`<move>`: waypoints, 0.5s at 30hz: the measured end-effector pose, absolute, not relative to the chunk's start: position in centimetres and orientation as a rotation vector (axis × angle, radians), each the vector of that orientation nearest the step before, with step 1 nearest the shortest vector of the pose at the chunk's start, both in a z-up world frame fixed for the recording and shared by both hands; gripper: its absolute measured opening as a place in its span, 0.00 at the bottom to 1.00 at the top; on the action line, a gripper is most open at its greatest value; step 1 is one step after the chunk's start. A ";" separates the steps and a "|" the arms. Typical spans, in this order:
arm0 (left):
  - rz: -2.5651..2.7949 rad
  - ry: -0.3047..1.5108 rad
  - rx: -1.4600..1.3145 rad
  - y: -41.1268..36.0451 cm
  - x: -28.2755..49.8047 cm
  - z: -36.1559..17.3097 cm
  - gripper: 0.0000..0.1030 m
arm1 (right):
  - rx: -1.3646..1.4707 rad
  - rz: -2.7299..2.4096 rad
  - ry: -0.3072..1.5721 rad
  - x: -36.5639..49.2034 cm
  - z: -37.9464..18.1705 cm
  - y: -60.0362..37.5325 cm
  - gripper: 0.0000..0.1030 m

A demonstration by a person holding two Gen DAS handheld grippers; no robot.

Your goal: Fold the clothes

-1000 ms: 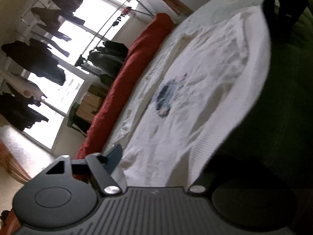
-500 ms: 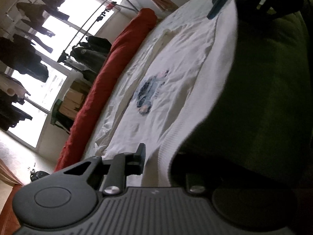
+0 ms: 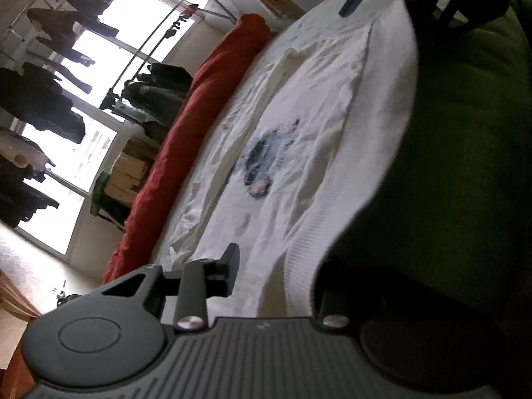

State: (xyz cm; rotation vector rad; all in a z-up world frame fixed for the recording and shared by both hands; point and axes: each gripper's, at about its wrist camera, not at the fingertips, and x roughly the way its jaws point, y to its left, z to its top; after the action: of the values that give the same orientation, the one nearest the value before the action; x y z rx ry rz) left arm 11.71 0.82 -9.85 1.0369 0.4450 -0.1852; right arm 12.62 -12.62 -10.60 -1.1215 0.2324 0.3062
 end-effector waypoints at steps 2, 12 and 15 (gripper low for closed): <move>-0.168 0.437 1.033 0.7 12.1 -9.6 0.36 | -1.134 0.279 0.210 12.9 -10.7 -12.4 0.31; -0.101 0.400 1.028 1.1 15.8 -8.3 0.36 | -1.133 0.203 0.163 16.5 -10.0 -11.9 0.38; -0.076 0.383 1.032 1.1 17.4 -8.0 0.36 | -1.132 0.173 0.144 18.1 -9.7 -11.7 0.41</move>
State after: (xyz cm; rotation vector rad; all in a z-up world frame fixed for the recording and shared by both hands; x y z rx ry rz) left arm 17.42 1.10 -7.97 1.0323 0.3828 -0.0759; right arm 18.09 -11.71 -9.69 -1.1320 0.1436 0.1734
